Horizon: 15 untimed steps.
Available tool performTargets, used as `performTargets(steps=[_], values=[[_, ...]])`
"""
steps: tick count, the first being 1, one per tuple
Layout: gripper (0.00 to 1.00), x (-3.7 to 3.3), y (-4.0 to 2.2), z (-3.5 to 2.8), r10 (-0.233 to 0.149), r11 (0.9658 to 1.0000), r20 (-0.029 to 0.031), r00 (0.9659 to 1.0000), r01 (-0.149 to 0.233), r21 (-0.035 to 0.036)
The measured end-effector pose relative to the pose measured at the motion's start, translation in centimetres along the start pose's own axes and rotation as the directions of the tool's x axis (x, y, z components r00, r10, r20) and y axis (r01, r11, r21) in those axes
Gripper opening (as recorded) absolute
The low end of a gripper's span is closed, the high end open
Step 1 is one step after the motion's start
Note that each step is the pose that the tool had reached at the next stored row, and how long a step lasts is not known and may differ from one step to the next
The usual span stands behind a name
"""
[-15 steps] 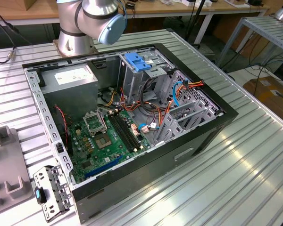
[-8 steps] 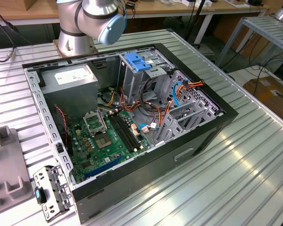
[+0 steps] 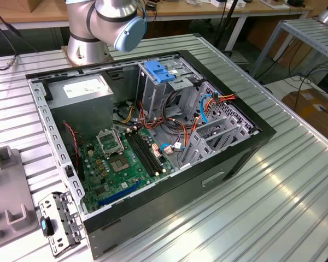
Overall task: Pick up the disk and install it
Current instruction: 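Pick up the disk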
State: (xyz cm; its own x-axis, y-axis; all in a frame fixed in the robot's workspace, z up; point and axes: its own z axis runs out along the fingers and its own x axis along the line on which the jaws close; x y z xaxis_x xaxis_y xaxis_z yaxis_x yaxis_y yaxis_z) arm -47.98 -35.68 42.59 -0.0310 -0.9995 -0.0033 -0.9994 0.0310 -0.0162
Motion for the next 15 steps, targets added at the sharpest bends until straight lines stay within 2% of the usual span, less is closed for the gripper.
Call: performTargets(steps=[15], values=[[0.37,-0.01,-0.03,-1.72,0.0,1.0,-0.0001,1.0,0.0,-0.0019]])
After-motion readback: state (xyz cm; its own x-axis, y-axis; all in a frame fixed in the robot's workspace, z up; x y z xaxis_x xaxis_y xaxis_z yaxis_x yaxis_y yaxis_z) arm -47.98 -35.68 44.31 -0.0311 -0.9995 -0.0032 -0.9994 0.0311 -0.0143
